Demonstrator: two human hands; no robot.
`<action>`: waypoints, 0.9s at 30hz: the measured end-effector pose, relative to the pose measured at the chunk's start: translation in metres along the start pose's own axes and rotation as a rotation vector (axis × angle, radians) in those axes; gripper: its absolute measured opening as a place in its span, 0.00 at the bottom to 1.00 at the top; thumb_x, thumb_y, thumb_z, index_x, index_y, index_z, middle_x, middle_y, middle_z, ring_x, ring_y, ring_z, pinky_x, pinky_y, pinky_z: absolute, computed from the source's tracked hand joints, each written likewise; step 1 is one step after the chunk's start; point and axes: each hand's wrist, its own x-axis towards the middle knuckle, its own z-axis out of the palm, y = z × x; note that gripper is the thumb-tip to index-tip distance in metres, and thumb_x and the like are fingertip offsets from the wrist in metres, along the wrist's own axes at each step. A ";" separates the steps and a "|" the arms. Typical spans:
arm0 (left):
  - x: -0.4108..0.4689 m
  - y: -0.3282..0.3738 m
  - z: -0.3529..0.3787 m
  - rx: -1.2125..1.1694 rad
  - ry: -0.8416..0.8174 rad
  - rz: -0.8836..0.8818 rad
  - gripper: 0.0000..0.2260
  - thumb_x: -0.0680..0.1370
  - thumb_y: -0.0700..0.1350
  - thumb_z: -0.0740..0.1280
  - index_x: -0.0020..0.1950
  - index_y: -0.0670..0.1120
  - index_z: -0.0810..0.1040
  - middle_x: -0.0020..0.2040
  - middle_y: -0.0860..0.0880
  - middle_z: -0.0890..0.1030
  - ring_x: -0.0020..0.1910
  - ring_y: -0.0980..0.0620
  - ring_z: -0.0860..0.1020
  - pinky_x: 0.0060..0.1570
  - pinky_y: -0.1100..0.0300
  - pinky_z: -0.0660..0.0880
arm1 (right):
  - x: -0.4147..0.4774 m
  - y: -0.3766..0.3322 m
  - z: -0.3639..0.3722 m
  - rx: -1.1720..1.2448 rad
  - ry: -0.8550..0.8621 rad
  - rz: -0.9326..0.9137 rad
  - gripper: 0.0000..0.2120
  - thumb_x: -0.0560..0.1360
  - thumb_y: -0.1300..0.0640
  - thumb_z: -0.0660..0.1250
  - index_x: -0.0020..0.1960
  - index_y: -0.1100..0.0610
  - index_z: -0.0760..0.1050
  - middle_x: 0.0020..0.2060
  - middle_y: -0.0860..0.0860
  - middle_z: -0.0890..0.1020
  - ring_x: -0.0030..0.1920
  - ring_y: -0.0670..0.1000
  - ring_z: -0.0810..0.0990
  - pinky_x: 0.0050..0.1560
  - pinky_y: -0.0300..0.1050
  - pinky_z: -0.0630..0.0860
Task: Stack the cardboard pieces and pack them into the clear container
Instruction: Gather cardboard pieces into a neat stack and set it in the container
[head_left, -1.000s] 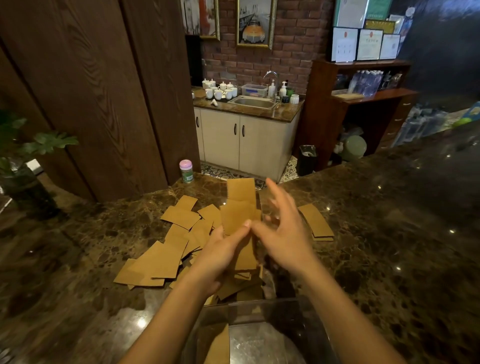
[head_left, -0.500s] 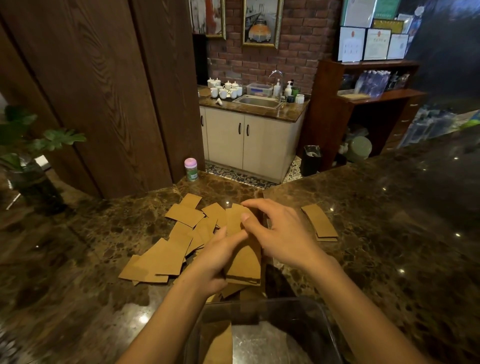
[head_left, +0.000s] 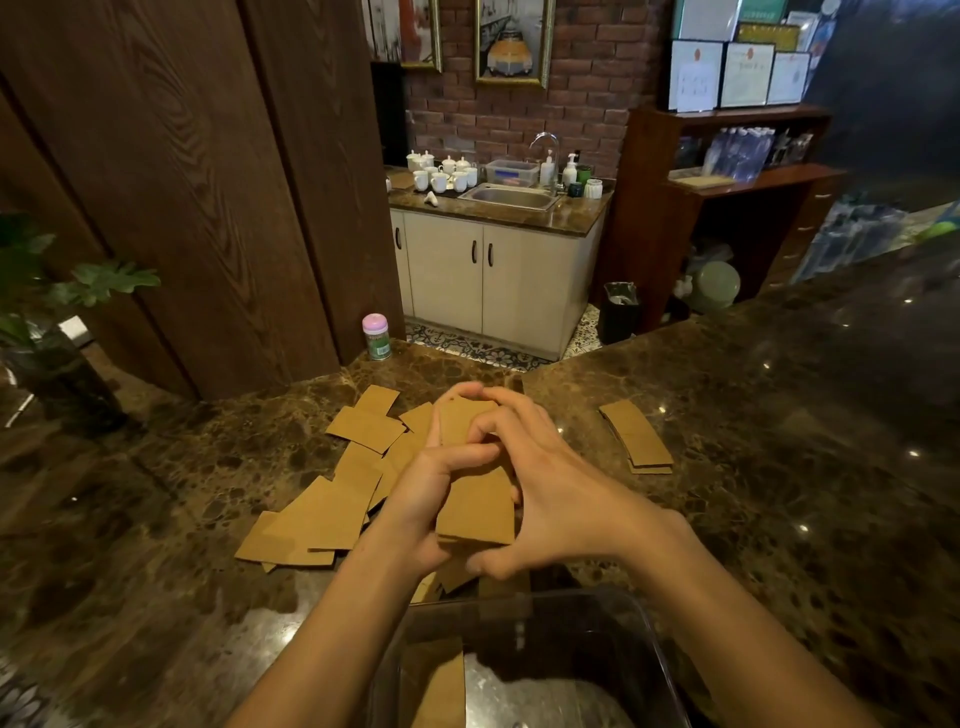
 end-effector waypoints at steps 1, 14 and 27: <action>-0.001 0.000 0.001 0.003 -0.013 0.007 0.24 0.72 0.30 0.66 0.64 0.51 0.74 0.53 0.39 0.79 0.44 0.42 0.81 0.40 0.49 0.76 | -0.001 -0.002 -0.002 -0.006 -0.028 -0.005 0.42 0.63 0.44 0.84 0.67 0.45 0.61 0.76 0.37 0.48 0.77 0.41 0.48 0.76 0.49 0.64; -0.013 -0.005 0.010 0.136 0.232 -0.084 0.17 0.77 0.49 0.72 0.64 0.46 0.77 0.50 0.42 0.87 0.46 0.47 0.86 0.40 0.54 0.82 | 0.003 0.000 -0.003 -0.071 0.101 0.025 0.48 0.61 0.39 0.84 0.73 0.39 0.61 0.79 0.40 0.50 0.79 0.47 0.50 0.75 0.50 0.63; -0.017 0.010 0.012 0.087 0.162 0.038 0.20 0.76 0.48 0.70 0.66 0.43 0.79 0.57 0.40 0.86 0.55 0.42 0.85 0.50 0.50 0.83 | -0.002 0.002 0.016 0.767 0.327 0.224 0.33 0.70 0.59 0.81 0.72 0.50 0.73 0.58 0.47 0.86 0.57 0.47 0.86 0.56 0.50 0.85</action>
